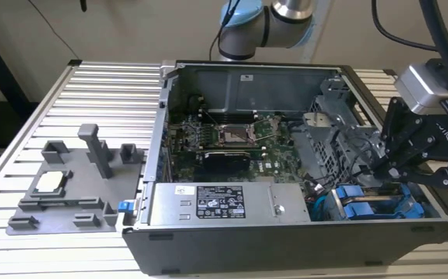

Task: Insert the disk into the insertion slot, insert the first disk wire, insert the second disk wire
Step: 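Insert the second disk wire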

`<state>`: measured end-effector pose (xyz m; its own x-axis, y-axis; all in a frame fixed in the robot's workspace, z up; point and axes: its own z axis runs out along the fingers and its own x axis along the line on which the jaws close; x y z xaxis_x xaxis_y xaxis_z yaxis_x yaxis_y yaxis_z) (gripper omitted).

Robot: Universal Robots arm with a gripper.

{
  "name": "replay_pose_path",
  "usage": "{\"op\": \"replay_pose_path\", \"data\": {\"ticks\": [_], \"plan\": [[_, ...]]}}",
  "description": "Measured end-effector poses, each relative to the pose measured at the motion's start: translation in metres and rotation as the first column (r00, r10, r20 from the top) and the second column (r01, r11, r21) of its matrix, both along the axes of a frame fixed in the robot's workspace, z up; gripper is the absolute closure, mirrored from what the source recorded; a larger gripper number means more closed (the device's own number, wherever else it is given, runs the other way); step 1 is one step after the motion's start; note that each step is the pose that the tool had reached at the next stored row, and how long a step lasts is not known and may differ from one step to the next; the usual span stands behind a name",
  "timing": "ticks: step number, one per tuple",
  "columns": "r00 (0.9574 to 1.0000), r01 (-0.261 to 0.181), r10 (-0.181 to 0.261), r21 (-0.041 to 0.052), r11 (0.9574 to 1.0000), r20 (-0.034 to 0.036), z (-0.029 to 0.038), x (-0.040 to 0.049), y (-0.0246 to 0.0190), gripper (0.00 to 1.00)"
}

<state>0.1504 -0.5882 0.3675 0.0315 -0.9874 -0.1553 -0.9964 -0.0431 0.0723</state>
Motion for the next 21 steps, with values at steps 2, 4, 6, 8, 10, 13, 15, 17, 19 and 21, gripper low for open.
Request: {"op": "replay_pose_path", "data": {"ticks": [2, 4, 6, 8, 10, 13, 15, 17, 19, 21], "plan": [[1.0000, 0.000, 0.000, 0.0000, 1.0000, 0.0000, -0.0023, 0.0009, 0.0000, 0.84], [1.0000, 0.000, 0.000, 0.0001, 1.0000, 0.0000, -0.0047, 0.0019, 0.0000, 0.84], [1.0000, 0.000, 0.000, 0.0000, 1.0000, 0.0003, -0.0072, 0.0025, 0.0000, 0.84], [1.0000, 0.000, 0.000, 0.0000, 1.0000, 0.0008, -0.0096, 0.0028, 0.0000, 0.84], [1.0000, 0.000, 0.000, 0.0000, 1.0000, 0.0019, -0.0122, 0.0031, 0.0000, 0.84], [1.0000, 0.000, 0.000, 0.0001, 1.0000, 0.0042, -0.0161, 0.0034, 0.0000, 0.84], [1.0000, 0.000, 0.000, 0.0000, 1.0000, 0.0061, -0.0185, 0.0036, 0.0000, 0.84], [1.0000, 0.000, 0.000, -0.0001, 1.0000, 0.0072, -0.0200, 0.0039, 0.0000, 0.84], [1.0000, 0.000, 0.000, 0.0000, 1.0000, 0.0076, -0.0210, 0.0043, 0.0000, 0.84], [1.0000, 0.000, 0.000, 0.0000, 1.0000, 0.0077, -0.0220, 0.0049, 0.0000, 0.84]]}}
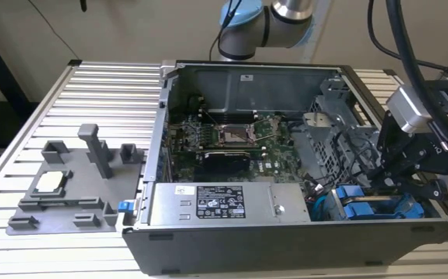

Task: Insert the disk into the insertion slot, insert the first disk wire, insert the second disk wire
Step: 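Insert the second disk wire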

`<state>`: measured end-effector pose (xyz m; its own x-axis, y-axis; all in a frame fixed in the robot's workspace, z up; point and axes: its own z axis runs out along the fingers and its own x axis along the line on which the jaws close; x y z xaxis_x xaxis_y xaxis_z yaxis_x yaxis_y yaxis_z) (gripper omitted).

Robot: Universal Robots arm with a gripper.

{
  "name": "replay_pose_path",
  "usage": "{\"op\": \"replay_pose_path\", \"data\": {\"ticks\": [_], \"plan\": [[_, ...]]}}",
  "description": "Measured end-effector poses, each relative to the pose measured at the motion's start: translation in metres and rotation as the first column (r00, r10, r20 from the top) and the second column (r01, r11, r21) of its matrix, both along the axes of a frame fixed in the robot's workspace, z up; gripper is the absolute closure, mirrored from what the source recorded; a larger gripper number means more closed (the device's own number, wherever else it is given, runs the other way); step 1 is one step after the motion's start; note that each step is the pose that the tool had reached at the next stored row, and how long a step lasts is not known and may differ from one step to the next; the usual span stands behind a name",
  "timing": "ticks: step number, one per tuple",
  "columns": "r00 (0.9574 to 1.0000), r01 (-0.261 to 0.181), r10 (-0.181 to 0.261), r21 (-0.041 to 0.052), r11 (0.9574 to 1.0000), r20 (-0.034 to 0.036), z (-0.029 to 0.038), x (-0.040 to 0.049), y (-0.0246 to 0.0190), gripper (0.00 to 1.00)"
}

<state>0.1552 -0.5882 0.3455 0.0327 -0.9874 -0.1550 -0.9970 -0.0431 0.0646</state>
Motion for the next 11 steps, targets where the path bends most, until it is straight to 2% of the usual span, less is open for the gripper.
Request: {"op": "replay_pose_path", "data": {"ticks": [11], "plan": [[1.0000, 0.000, 0.000, 0.0001, 1.0000, 0.0000, -0.0041, 0.0025, -0.0001, 0.84]]}}
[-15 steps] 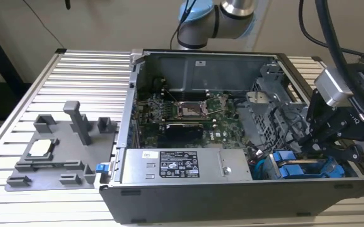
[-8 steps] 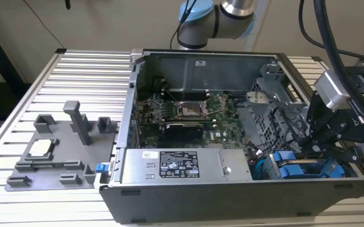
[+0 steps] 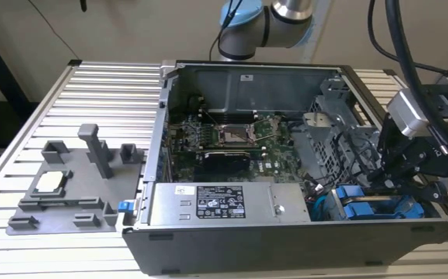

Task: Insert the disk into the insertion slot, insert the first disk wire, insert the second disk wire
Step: 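Insert the second disk wire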

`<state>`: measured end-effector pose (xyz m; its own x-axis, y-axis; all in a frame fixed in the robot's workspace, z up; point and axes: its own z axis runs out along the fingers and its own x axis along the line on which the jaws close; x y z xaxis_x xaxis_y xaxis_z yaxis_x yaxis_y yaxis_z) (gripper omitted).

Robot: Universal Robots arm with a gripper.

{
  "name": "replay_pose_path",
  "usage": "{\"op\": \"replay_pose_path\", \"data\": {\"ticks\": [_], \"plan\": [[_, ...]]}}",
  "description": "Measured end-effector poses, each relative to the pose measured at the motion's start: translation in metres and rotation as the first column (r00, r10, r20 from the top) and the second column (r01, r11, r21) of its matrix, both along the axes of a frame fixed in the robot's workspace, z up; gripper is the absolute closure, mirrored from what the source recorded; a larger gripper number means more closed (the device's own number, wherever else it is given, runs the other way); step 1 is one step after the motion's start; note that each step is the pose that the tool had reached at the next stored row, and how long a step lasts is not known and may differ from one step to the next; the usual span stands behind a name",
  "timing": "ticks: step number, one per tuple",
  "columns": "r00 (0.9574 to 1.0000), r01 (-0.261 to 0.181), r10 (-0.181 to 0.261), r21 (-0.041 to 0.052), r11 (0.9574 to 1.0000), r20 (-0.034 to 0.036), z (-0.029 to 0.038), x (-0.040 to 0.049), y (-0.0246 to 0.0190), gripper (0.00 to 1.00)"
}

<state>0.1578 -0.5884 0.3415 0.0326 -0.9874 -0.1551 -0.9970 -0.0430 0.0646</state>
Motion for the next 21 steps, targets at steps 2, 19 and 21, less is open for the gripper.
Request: {"op": "replay_pose_path", "data": {"ticks": [2, 19, 21], "plan": [[1.0000, 0.000, 0.000, 0.0000, 1.0000, 0.0000, -0.0008, 0.0001, 0.0000, 0.84], [0.9998, 0.019, -0.019, -0.0003, 0.9998, 0.0000, -0.0057, 0.0001, 0.0000, 0.84], [0.9998, 0.020, -0.020, -0.0002, 0.9998, 0.0000, -0.0058, 0.0001, 0.0000, 0.84]]}}
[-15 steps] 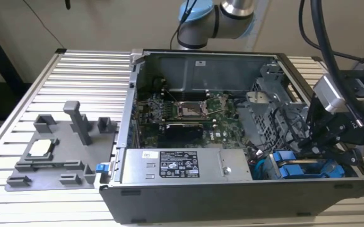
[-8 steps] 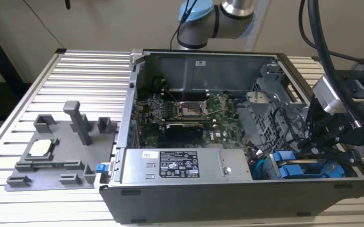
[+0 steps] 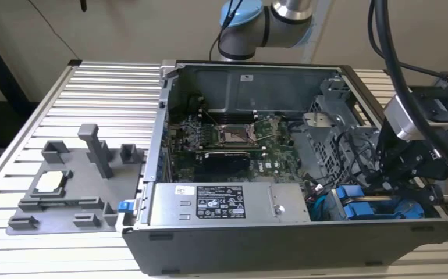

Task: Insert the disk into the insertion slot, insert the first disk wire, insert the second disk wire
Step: 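Insert the second disk wire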

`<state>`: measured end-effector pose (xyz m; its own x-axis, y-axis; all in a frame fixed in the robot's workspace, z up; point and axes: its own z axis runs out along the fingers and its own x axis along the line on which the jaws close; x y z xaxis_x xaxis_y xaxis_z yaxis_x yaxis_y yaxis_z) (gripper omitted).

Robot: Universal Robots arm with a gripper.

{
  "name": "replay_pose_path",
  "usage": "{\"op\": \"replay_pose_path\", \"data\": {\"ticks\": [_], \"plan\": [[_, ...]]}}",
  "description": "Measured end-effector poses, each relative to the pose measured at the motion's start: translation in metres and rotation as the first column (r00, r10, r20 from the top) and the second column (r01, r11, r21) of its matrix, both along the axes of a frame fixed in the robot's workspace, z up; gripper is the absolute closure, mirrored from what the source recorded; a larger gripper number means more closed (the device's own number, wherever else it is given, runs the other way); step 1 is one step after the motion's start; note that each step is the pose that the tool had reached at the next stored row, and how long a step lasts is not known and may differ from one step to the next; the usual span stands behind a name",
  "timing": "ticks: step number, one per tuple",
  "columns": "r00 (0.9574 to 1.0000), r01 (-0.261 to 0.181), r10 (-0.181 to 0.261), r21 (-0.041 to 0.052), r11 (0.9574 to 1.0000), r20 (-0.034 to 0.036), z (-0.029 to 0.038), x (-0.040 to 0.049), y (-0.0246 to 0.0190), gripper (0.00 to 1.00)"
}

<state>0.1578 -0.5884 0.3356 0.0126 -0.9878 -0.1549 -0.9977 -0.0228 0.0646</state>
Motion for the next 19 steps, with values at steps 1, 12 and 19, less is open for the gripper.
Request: {"op": "replay_pose_path", "data": {"ticks": [1, 12, 19], "plan": [[1.0000, 0.001, -0.001, 0.0001, 1.0000, 0.0000, 0.0000, 0.0000, 0.0000, 0.82], [1.0000, 0.004, -0.004, 0.0001, 1.0000, 0.0000, 0.0032, 0.0000, 0.0000, 0.76], [1.0000, 0.004, -0.004, -0.0036, 1.0000, 0.0000, 0.0056, 0.0000, 0.0000, 0.76]]}}
